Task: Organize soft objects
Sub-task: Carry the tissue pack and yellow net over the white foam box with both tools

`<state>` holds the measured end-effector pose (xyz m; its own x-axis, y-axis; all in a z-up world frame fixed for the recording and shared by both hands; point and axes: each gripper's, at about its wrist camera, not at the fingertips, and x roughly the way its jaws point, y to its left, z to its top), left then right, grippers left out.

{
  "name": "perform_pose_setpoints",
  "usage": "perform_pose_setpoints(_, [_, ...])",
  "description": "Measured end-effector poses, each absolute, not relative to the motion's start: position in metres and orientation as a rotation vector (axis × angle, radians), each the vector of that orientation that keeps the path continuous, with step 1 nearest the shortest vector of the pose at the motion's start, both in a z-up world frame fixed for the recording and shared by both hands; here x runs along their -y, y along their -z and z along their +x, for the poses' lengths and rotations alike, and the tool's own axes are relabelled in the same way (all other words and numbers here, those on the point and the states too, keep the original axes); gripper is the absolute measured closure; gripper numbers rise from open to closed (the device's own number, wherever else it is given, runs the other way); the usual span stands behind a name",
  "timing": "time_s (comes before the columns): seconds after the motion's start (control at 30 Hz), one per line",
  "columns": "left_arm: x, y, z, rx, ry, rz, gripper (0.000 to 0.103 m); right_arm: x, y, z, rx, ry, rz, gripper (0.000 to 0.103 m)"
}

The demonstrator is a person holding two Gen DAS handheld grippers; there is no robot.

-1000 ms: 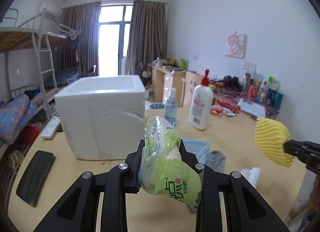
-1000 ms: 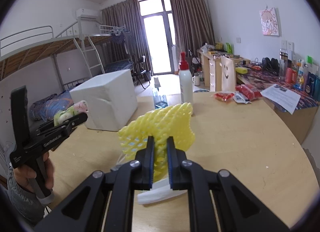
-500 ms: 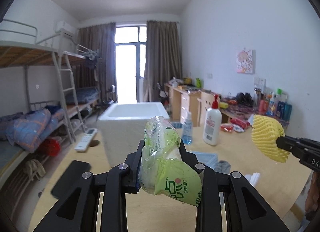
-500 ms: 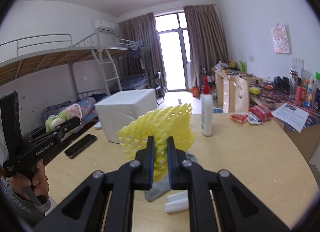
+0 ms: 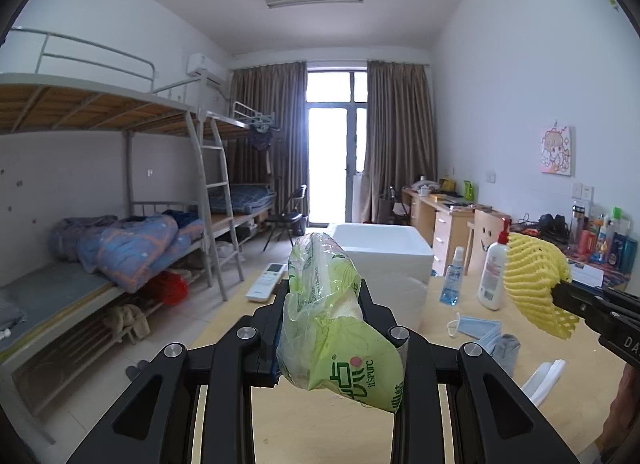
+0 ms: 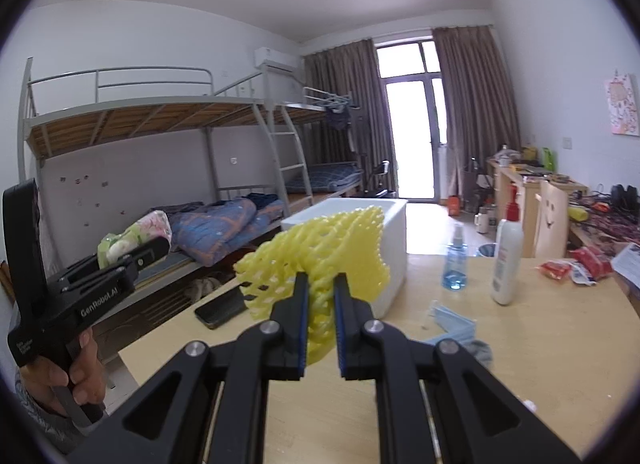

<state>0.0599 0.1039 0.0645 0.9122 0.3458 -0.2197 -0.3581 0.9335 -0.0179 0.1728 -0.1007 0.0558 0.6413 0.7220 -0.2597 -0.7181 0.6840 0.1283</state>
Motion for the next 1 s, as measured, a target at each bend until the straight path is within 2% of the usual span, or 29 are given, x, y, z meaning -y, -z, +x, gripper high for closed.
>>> perform_pose_setpoints(0.47, [-0.110,-0.065,0.065,-0.242,-0.324,-0.070,0.073,0.085,-0.059,0.170,-0.312,-0.831,-0.011,0.089])
perform_pose_setpoints(1.0, [-0.124,-0.109,0.109,-0.244,-0.241,-0.022,0.073,0.064,-0.094,0.190,-0.243,-0.788,-0.056,0.089])
